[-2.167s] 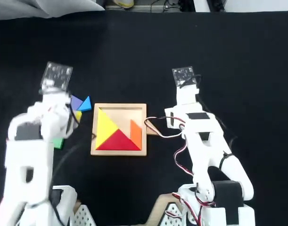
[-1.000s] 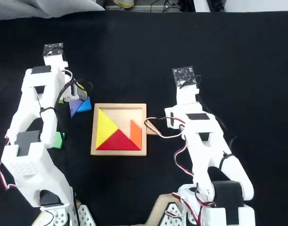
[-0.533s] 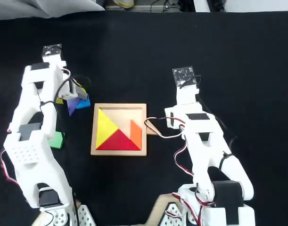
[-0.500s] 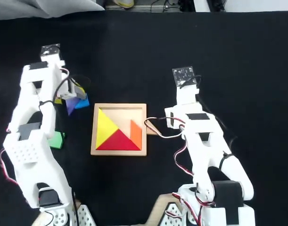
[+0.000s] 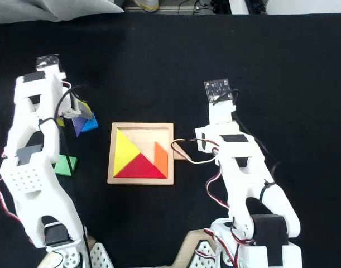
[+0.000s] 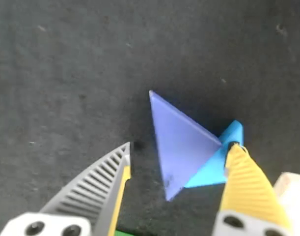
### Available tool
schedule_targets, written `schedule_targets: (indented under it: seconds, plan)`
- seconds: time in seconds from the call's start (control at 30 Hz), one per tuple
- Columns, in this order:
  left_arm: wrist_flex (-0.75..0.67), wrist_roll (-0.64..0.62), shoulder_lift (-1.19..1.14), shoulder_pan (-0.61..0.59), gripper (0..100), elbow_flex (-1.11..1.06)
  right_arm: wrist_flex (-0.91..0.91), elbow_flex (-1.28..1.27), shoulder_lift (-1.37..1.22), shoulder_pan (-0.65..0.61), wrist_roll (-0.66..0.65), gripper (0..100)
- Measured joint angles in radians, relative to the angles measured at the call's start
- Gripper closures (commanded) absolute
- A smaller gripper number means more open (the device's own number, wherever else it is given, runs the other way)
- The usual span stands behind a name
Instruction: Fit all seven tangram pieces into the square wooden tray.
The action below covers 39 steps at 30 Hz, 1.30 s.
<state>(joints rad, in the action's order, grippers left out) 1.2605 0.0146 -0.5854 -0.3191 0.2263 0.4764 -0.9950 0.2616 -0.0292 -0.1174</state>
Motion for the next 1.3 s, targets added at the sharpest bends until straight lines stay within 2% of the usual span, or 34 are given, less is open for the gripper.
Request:
schedule_targets:
  seconds: [0.37,0.8,1.3]
  plan:
    - [0.0,-0.094,-0.012,-0.015,70,0.069,0.0,0.0,0.0,0.0,0.0,98.3]
    - [-0.006,-0.107,-0.061,0.048,70,0.055,0.0,0.0,0.0,0.0,0.0,98.3]
    - [-0.011,-0.094,-0.069,0.005,70,0.055,0.0,0.0,0.0,0.0,0.0,98.3]
